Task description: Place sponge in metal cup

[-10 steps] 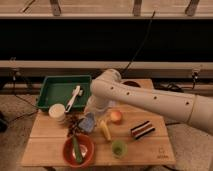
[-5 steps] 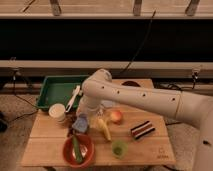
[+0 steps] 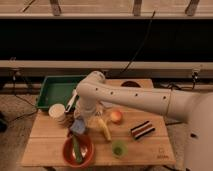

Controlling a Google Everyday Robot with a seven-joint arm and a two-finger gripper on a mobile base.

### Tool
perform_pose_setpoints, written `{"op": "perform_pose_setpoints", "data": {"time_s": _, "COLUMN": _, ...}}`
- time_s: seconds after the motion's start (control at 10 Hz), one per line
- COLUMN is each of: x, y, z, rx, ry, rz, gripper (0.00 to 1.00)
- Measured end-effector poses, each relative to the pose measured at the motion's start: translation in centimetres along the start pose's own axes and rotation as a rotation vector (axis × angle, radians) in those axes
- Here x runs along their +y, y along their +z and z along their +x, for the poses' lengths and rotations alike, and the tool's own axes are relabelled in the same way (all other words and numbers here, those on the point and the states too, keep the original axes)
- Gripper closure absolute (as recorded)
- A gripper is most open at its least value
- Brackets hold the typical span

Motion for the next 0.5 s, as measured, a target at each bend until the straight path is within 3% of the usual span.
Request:
{"op": "perform_pose_setpoints", "data": {"time_s": 0.2, "x": -0.07, "y": 0.40, "z": -0.09, "rx": 0.009, "ry": -0.007, "rz": -0.013, "gripper": 0.38}}
{"op": "perform_pose_setpoints", "data": {"time_s": 0.4, "x": -0.03, "y": 0.38, "z": 0.10, "rx": 0.018, "ry": -0.008, "rz": -0.015, "gripper": 0.22}}
{"op": "perform_pose_setpoints", "data": {"time_s": 0.5, "x": -0.01, "y": 0.35, "z": 0.21, "rx": 0.023, "ry": -0.009, "rz": -0.016, "gripper": 0.20}}
